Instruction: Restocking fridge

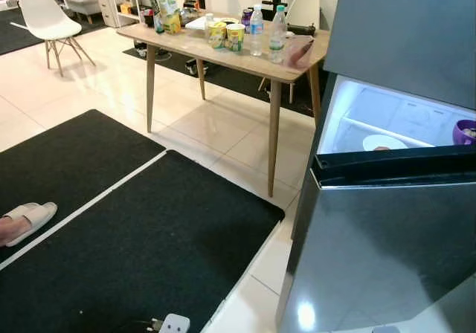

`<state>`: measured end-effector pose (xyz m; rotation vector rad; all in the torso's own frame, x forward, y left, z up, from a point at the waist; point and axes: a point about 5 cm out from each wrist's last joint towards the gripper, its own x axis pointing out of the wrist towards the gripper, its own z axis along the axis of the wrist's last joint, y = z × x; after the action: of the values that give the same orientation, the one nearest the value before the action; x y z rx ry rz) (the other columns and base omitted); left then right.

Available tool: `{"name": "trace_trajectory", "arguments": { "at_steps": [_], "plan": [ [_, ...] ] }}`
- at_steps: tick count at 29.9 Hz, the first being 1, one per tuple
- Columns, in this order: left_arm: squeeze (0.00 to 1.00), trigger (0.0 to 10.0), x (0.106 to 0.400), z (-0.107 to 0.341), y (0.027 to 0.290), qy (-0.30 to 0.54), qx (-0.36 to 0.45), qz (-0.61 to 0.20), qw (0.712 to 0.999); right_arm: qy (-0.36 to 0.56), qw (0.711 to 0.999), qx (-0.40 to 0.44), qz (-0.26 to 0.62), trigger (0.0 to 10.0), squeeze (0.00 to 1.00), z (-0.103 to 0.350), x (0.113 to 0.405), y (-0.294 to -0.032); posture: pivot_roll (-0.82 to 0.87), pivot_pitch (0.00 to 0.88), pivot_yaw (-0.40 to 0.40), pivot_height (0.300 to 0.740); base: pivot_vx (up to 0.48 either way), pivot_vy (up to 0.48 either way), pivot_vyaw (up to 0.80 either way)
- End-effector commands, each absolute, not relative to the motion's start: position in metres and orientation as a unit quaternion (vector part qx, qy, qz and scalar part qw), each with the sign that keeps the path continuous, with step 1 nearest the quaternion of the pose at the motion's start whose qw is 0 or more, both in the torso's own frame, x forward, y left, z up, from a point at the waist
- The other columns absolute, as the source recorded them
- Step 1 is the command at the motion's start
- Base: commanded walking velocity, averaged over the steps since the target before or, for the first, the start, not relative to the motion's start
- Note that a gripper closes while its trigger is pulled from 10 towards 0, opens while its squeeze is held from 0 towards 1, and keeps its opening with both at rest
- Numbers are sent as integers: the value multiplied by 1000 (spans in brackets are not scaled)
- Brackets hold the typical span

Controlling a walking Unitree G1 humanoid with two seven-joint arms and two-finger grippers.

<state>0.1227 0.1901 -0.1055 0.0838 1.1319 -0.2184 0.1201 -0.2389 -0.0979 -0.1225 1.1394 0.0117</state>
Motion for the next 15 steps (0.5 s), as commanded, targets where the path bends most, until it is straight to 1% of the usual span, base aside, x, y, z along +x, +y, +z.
{"name": "trace_trajectory", "arguments": {
  "at_steps": [1, 15],
  "plan": [
    [0, 10000, 120, -106, 192, 542, 45, -105, 833, 549, 834, -58, 2, 10000, 0, -100, 112, -241, -62, 17, -12, 740, 266, 0, 0],
    [0, 10000, 121, -106, 193, 542, 50, -109, 832, 545, 837, -53, 4, 10000, 0, -100, 115, -237, -61, 7, -9, 740, 264, 0, 0]
  ]
}}
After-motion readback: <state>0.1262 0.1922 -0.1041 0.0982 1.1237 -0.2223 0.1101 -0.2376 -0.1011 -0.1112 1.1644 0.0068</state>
